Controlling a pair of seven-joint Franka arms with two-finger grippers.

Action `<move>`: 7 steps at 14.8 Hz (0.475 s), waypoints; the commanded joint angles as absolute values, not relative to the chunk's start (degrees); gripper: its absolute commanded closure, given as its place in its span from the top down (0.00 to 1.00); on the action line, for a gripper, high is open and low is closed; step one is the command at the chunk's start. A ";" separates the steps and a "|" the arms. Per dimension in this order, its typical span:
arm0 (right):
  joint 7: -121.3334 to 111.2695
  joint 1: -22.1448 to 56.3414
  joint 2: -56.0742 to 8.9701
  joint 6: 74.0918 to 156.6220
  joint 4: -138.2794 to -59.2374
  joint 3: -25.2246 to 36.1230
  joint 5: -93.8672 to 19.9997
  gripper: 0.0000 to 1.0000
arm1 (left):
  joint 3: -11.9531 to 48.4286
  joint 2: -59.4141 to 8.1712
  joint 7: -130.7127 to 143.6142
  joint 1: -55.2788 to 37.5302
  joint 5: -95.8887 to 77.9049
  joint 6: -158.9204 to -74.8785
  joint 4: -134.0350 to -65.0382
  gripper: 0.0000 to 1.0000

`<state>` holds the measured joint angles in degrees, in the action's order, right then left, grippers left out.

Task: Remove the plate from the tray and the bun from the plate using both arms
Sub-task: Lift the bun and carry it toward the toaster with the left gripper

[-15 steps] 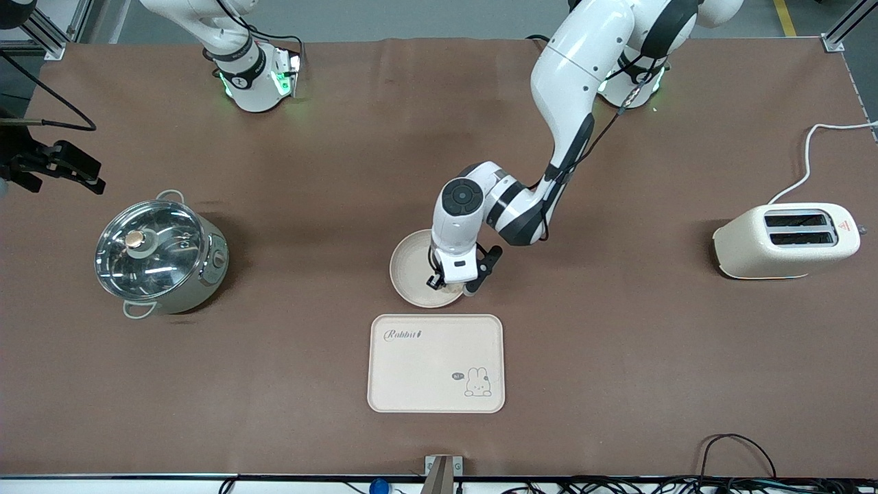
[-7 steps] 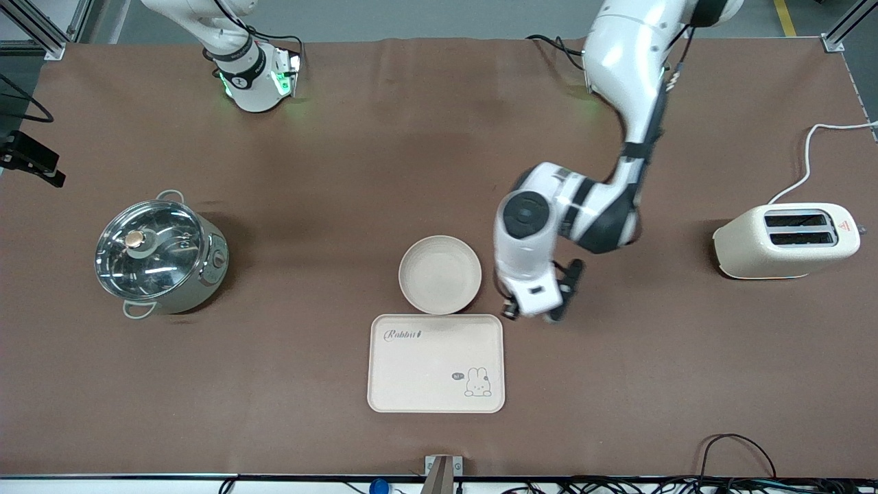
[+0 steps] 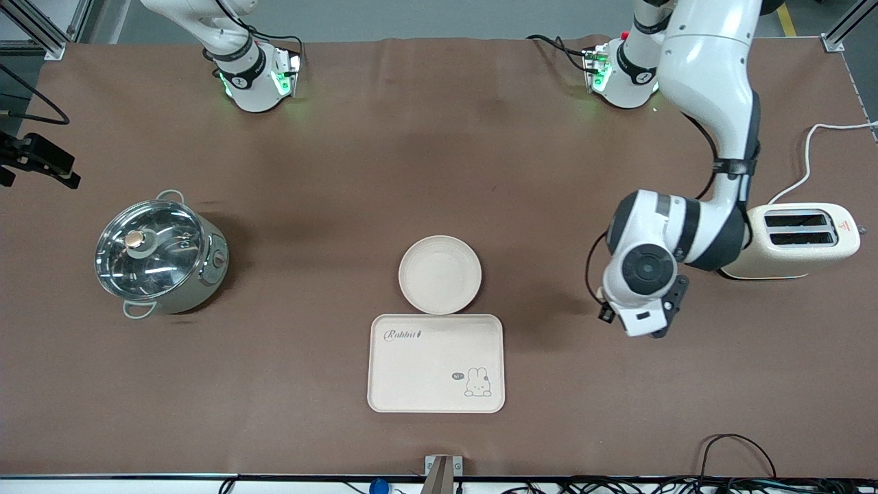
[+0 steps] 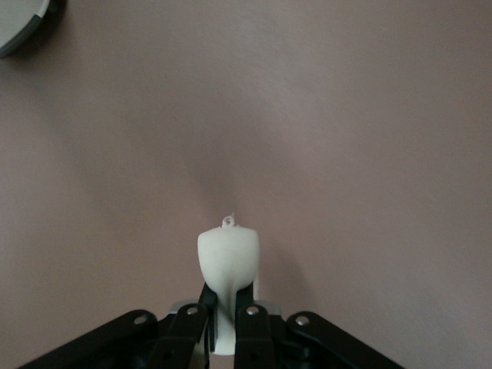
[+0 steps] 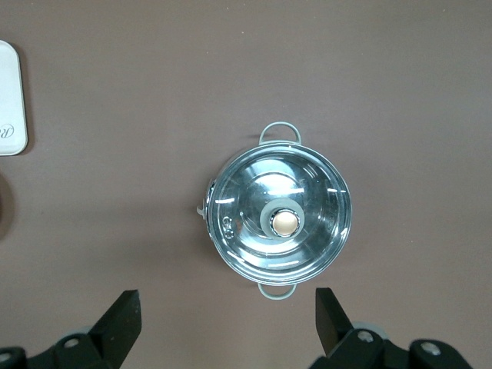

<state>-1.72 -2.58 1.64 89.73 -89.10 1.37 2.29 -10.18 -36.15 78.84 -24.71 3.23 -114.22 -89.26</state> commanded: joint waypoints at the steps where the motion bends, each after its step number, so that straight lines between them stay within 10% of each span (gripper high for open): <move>1: -0.97 -3.43 2.11 89.30 -88.33 1.49 1.14 1.00 | -8.18 -35.33 77.35 -21.54 0.71 -117.59 -93.68 0.14; 4: -0.88 -3.43 2.20 89.38 -88.42 1.41 0.27 1.00 | -8.00 -35.68 71.74 -18.20 0.70 -121.10 -97.11 0.25; 7: -0.97 -3.34 2.02 90.09 -88.51 1.41 0.00 1.00 | -7.65 -37.35 68.03 -16.53 0.44 -123.92 -97.74 0.61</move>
